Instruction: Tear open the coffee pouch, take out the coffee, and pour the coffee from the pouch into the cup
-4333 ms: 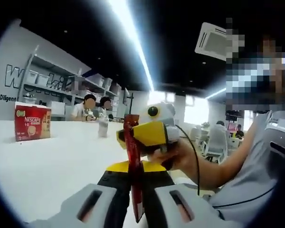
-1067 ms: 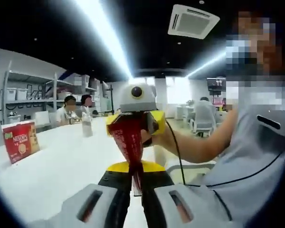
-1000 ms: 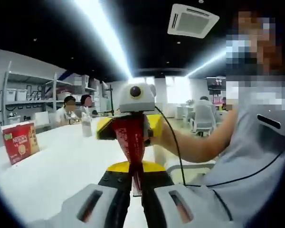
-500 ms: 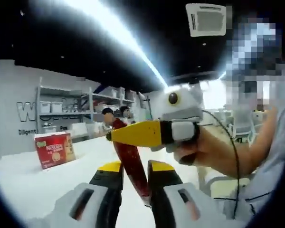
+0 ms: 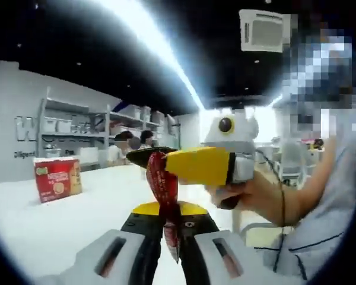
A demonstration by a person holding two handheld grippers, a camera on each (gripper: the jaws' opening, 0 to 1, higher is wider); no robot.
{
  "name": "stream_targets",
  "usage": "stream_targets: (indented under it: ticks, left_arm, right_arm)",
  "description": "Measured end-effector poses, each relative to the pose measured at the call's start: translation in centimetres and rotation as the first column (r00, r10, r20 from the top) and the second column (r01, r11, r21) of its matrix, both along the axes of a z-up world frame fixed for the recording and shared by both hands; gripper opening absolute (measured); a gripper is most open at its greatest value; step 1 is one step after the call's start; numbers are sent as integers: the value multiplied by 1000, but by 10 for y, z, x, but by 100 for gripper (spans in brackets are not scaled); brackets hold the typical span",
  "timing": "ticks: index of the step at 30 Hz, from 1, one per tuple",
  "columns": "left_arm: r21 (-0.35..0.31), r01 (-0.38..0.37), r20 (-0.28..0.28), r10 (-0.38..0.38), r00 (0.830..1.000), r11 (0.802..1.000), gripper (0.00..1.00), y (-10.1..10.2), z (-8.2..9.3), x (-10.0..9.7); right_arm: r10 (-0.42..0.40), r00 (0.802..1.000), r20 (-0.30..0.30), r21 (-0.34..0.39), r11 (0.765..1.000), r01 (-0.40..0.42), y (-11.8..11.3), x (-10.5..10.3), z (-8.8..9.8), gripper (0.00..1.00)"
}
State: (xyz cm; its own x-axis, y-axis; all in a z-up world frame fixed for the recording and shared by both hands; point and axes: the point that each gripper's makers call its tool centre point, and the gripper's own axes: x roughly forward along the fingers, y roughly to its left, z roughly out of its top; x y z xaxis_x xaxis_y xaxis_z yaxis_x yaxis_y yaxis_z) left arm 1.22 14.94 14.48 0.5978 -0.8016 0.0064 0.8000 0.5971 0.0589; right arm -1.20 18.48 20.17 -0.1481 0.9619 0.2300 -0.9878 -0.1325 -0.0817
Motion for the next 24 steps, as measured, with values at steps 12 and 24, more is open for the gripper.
stream_targets:
  ticks: [12, 24]
  left_arm:
    - [108, 287, -54, -283, 958, 952, 10, -24, -22, -47]
    - [15, 290, -70, -289, 955, 957, 11, -17, -13, -46]
  right_arm:
    - [303, 952, -33, -179, 936, -304, -9, -27, -38, 7]
    - [208, 943, -261, -178, 949, -259, 2, -29, -30, 6]
